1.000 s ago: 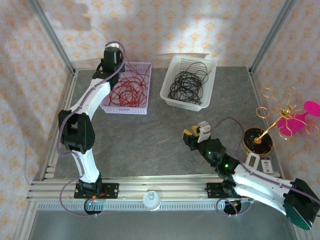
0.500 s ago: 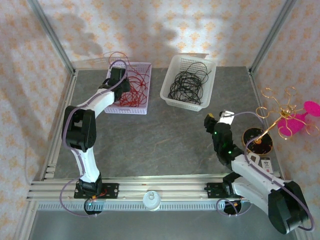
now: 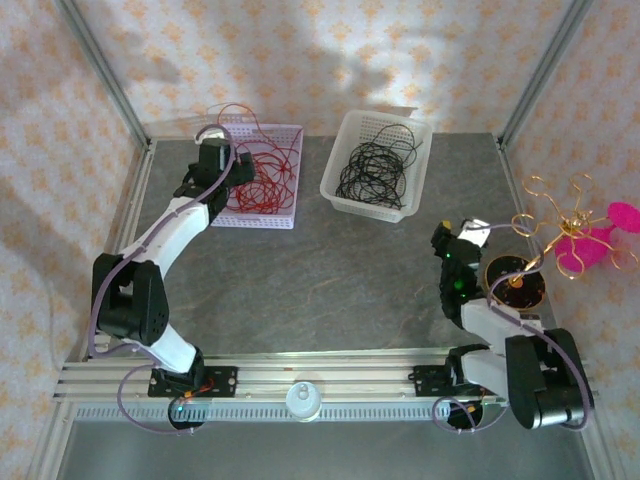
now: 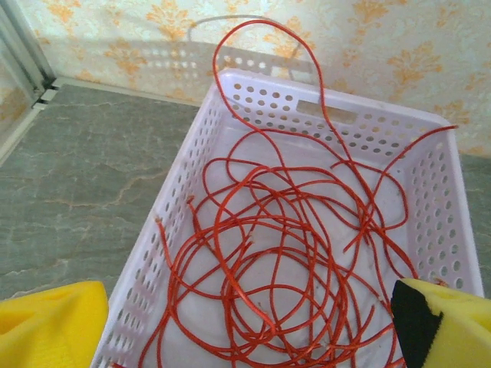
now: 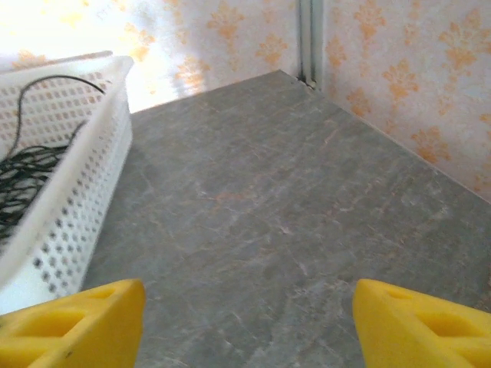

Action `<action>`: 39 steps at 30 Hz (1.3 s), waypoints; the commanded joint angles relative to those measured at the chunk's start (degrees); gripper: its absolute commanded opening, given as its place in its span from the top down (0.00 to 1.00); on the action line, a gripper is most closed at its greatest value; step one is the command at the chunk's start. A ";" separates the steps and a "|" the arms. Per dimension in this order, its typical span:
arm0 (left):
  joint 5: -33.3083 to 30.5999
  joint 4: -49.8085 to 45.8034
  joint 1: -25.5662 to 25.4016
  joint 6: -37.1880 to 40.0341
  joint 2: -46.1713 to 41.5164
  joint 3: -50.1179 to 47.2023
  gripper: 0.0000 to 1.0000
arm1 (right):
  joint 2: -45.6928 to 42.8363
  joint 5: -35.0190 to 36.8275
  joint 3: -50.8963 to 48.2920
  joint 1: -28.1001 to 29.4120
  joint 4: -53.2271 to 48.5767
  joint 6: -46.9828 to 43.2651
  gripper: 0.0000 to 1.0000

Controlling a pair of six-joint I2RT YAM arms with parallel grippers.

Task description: Untangle the cables

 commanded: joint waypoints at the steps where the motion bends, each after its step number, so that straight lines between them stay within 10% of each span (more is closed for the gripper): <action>1: -3.25 -1.91 0.51 0.47 -2.45 -2.07 0.04 | 3.38 -4.87 -2.48 -1.66 12.00 -2.70 0.28; 8: 2.71 3.89 0.49 -1.48 -17.17 -15.81 0.06 | 10.45 -16.59 -1.60 -5.36 22.33 -2.97 0.25; 17: -5.90 21.88 0.56 1.79 -31.11 -39.27 0.05 | 21.21 -20.79 -3.51 -7.20 36.29 -5.19 0.19; 21: -6.67 32.75 1.56 8.33 -29.07 -45.80 0.05 | 21.77 -16.05 -0.07 -7.00 30.36 -3.46 0.00; 29: 2.15 84.06 4.96 14.26 -14.94 -64.28 0.02 | 22.03 -15.10 -0.05 -6.50 30.85 -3.89 0.00; 39: 5.29 89.86 7.48 13.37 -4.49 -62.64 0.03 | 22.25 -15.20 0.51 -6.43 30.03 -4.00 0.00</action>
